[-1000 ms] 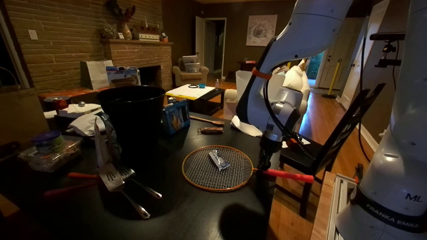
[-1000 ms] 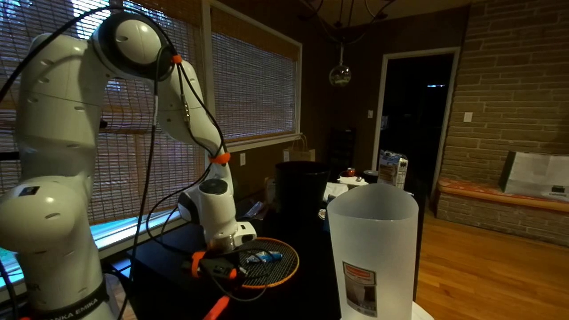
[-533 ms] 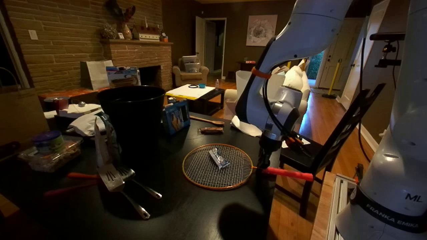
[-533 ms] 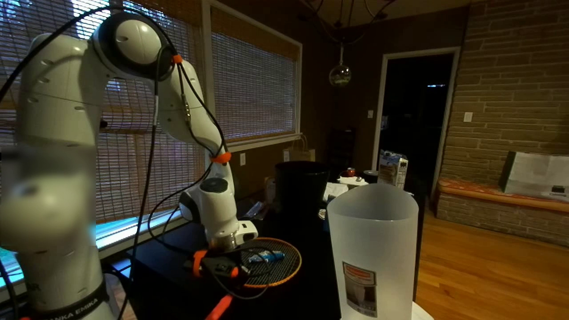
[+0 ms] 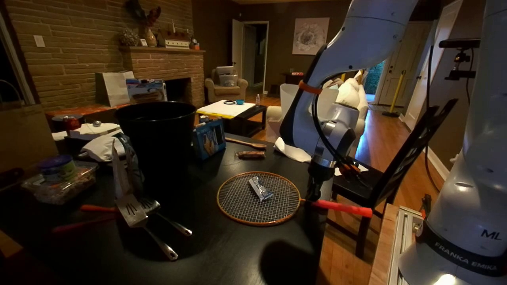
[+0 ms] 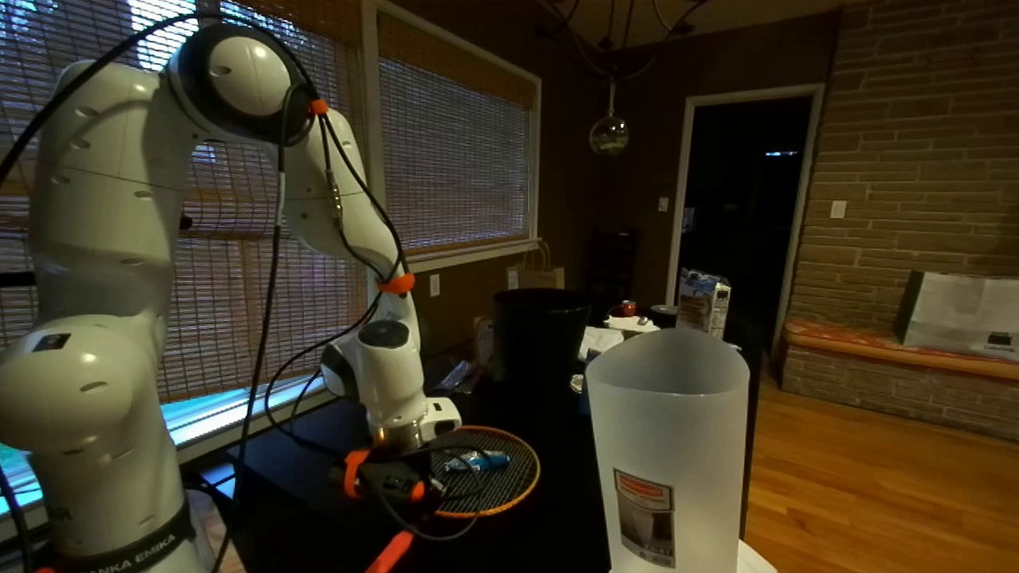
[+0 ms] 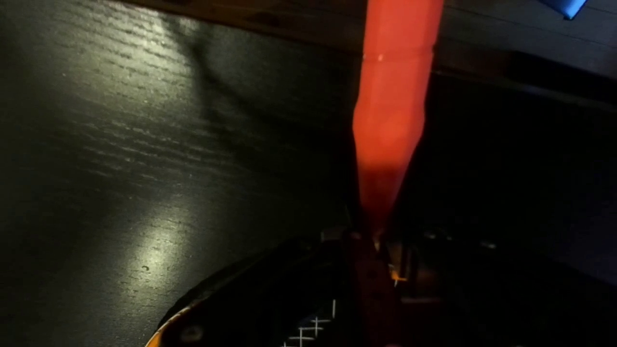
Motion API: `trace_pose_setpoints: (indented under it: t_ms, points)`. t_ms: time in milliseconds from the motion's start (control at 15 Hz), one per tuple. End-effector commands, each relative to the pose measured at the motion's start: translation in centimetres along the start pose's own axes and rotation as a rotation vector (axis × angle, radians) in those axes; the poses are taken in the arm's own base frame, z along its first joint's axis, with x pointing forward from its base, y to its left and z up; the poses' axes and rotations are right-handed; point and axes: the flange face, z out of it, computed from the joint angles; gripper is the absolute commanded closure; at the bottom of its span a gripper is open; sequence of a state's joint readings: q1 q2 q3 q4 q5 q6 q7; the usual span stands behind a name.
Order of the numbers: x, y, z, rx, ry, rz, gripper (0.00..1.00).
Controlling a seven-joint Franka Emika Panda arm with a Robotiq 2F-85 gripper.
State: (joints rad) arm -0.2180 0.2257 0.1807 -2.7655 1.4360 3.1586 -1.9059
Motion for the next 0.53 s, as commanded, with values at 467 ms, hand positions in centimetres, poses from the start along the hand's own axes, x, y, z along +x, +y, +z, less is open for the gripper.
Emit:
trace_pose_setpoints:
  t_ms: [467]
  points:
    - [2.3, -0.1, -1.4, 0.057, 0.111, 0.024, 0.96]
